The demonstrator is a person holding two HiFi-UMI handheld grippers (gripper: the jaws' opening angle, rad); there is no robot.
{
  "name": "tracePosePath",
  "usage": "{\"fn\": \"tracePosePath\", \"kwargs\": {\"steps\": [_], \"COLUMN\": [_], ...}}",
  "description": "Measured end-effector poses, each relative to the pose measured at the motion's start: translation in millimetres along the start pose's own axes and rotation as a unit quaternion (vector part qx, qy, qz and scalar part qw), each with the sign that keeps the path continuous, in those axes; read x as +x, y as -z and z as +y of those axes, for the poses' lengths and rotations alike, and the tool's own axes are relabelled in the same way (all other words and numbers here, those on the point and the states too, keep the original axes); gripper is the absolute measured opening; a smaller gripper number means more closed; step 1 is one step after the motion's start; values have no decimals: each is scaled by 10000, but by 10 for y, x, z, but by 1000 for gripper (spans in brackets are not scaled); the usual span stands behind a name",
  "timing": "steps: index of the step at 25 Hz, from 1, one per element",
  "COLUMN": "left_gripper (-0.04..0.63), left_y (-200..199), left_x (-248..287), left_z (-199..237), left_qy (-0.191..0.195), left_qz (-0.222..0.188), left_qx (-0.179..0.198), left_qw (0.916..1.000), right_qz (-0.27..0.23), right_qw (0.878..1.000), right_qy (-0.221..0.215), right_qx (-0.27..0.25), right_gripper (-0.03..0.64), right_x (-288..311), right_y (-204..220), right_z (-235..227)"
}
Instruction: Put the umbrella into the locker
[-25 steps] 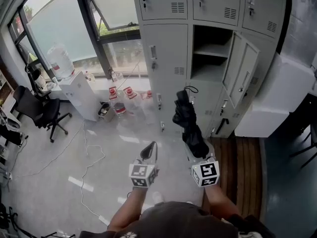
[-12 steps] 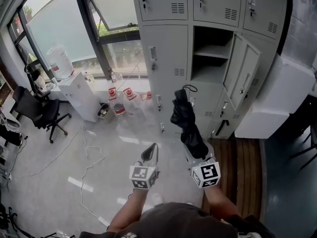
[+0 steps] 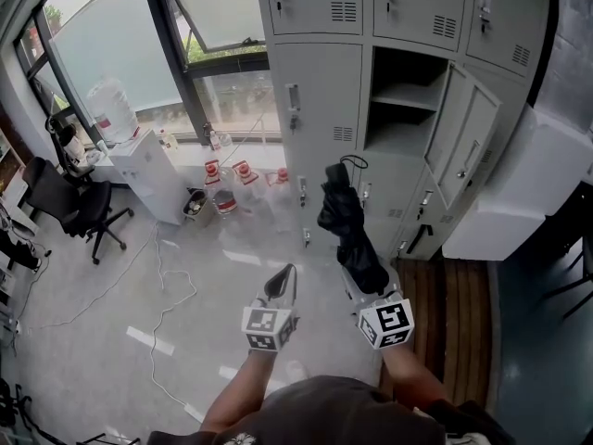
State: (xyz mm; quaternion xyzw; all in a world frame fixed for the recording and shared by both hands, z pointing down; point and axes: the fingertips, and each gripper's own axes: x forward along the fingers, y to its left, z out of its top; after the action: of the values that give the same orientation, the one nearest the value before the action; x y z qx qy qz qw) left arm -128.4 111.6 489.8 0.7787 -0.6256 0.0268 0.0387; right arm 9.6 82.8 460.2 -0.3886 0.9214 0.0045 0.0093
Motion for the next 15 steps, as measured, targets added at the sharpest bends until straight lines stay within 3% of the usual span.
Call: {"fn": "tracePosePath", "kwargs": {"steps": [9, 15], "left_gripper": [5, 5], "left_y": [86, 107], "left_x": [133, 239], "left_z": [420, 697], "left_qy": [97, 308], "left_qz": [3, 24], "left_qx": [-7, 69], "left_qw": [10000, 9995], "right_qz": [152, 253], "right_qw": [9999, 9994], "right_qy": [-14, 222], "right_qx": [21, 0], "right_gripper": [229, 227], "right_x": [379, 626], "right_y": [116, 202], "right_z": [175, 251]}}
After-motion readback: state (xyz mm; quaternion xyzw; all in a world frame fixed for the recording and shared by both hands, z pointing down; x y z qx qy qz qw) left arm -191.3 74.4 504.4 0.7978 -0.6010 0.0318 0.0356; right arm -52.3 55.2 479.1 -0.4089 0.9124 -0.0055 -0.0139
